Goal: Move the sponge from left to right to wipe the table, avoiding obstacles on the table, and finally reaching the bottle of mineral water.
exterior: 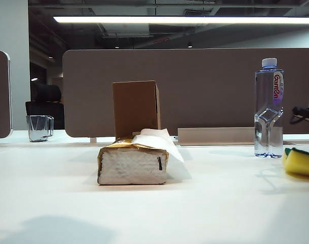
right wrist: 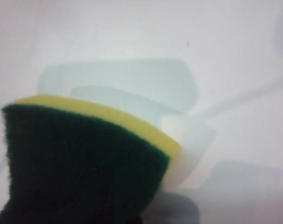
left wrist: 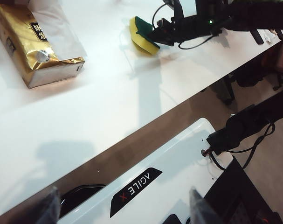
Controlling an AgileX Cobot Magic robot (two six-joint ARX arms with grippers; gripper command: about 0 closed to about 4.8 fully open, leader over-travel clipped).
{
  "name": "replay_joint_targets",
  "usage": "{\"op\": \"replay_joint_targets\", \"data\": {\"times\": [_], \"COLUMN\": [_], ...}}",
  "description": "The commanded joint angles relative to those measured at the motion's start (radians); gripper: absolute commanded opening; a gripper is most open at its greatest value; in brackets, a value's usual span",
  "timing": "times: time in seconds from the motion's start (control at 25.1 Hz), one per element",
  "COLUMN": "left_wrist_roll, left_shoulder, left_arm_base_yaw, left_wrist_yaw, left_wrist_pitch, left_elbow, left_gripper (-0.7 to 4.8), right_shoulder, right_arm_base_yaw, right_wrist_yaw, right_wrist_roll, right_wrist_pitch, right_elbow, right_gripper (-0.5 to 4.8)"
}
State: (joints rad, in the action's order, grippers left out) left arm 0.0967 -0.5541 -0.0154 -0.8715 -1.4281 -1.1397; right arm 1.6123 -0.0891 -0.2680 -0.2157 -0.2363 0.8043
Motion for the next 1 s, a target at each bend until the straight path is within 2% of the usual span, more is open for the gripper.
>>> {"op": "replay_joint_targets", "data": {"times": [0.04, 0.72, 0.88, 1.0], "left_wrist_roll": [0.001, 0.001, 0.001, 0.001], "left_shoulder": [0.001, 0.001, 0.001, 0.001], "left_arm_base_yaw": [0.001, 0.000, 0.000, 0.000], "left_wrist_yaw": [-0.008, -0.007, -0.007, -0.007], "left_wrist_pitch": [-0.003, 0.002, 0.002, 0.002], "left_elbow": [-0.005, -0.005, -0.005, -0.005], "left_gripper": [3.54, 3.54, 3.54, 3.53], "right_shoulder": [0.074, 0.221, 0.221, 0.221], "right_arm_base_yaw": [-0.002, -0.002, -0.002, -0.002], "right_wrist_yaw": [0.082, 0.082, 0.035, -0.003], "right_wrist_roll": [-0.001, -0.005, -0.014, -0.025], "right_wrist_pitch": [-0.049, -0.051, -0.058, -0.059], "right_elbow": [0.031, 0.231, 0.232, 0.235], "right_gripper": [-0.09, -0.09, -0.08, 0.69]}}
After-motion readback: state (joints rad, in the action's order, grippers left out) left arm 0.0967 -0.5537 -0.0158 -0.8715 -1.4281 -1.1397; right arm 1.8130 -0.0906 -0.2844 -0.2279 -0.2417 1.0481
